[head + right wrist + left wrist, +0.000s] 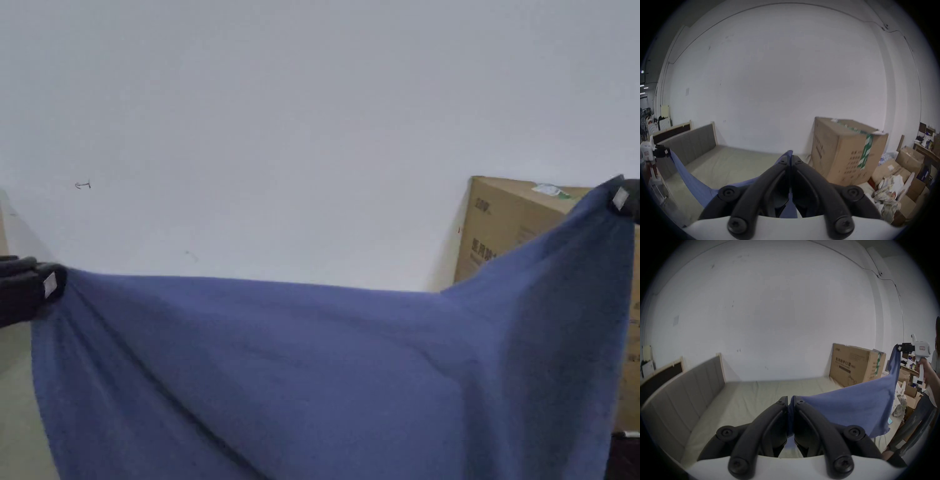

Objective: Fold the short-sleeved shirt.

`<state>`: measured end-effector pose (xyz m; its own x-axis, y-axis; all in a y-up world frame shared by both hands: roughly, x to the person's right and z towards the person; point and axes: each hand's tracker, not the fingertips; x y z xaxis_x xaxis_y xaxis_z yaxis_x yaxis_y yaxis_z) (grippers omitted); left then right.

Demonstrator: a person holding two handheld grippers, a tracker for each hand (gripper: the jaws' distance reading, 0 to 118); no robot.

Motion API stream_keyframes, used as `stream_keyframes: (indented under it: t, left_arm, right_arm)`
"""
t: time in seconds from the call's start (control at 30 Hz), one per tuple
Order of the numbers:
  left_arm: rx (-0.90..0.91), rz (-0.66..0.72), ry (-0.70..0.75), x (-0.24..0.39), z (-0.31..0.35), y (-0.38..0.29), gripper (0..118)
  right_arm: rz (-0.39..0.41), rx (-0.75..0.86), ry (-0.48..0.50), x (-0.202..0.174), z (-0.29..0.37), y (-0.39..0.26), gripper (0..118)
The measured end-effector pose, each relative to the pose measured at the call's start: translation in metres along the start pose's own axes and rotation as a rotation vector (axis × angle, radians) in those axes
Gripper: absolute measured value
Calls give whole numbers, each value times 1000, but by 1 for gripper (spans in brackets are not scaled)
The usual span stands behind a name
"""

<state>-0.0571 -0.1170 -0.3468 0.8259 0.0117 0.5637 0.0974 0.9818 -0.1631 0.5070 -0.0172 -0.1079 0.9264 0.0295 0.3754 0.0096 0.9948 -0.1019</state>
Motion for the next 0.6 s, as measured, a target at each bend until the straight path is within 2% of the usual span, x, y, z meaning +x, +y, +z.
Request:
stream_keyframes:
  t: [0.1, 0.23, 0.3, 0.33, 0.43, 0.6]
  left_arm:
    - [24, -43, 26, 6, -25, 46, 6]
    - [25, -101, 97, 2, -77, 90, 6]
    - [36, -98, 135, -3, -103, 105, 6]
    - [39, -95, 144, -6, -118, 111, 6]
    - [48, -70, 183, -17, -158, 128, 6]
    - [74, -45, 244, -27, -208, 159, 6]
  right_arm:
    - [52, 96, -12, -6, -12, 44, 0]
    - [74, 117, -51, -18, -64, 86, 0]
    - [145, 158, -87, -32, -84, 98, 0]
    - [152, 172, -84, -35, -99, 105, 0]
    - [94, 191, -93, -30, -153, 126, 0]
    - [131, 250, -121, -33, -207, 160, 0]
